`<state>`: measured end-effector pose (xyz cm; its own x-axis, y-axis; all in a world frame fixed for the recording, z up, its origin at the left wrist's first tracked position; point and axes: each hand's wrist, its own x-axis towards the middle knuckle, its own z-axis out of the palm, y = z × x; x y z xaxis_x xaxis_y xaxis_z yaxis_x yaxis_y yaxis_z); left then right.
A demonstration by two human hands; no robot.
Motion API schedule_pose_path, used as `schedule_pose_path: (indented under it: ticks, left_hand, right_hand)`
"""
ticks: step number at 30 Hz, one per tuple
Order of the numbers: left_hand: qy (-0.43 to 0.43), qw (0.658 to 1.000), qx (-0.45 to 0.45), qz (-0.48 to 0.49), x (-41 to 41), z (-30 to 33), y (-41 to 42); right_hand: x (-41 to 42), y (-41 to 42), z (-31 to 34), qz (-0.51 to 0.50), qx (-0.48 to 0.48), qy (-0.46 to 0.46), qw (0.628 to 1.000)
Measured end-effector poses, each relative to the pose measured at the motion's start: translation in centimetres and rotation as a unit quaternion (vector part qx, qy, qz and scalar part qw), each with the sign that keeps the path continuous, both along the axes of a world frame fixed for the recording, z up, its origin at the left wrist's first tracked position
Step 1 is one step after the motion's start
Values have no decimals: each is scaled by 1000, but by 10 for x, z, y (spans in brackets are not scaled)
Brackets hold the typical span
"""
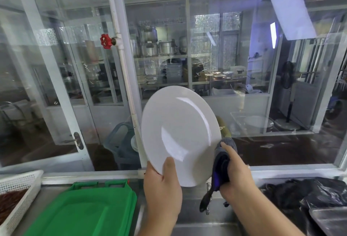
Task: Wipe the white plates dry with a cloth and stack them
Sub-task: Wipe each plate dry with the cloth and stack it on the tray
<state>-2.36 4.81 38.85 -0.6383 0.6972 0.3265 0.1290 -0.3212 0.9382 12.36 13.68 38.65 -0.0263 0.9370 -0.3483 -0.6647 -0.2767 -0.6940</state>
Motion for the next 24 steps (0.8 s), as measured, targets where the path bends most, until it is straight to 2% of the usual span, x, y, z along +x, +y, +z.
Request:
schedule_pose_path:
  ticks: [5, 12, 15, 18, 24]
  left_hand:
    - [14, 1000, -17, 8, 4, -15, -4]
    - [37, 998, -32, -46, 13, -15, -6]
    - [0, 991, -42, -125, 2, -6, -11]
    - [-71, 975, -54, -205, -17, 15, -13]
    - [-89, 944, -201, -245, -78, 60, 9]
  right_hand:
    - [-2, 4, -11, 36, 8, 9, 999]
    - [-4, 18, -9, -59, 54, -74, 994]
    - [2, 24, -5, -75, 67, -108, 989]
    - [8, 28, 0, -79, 85, -144, 983]
    - [27, 37, 9, -95, 155, -291, 939]
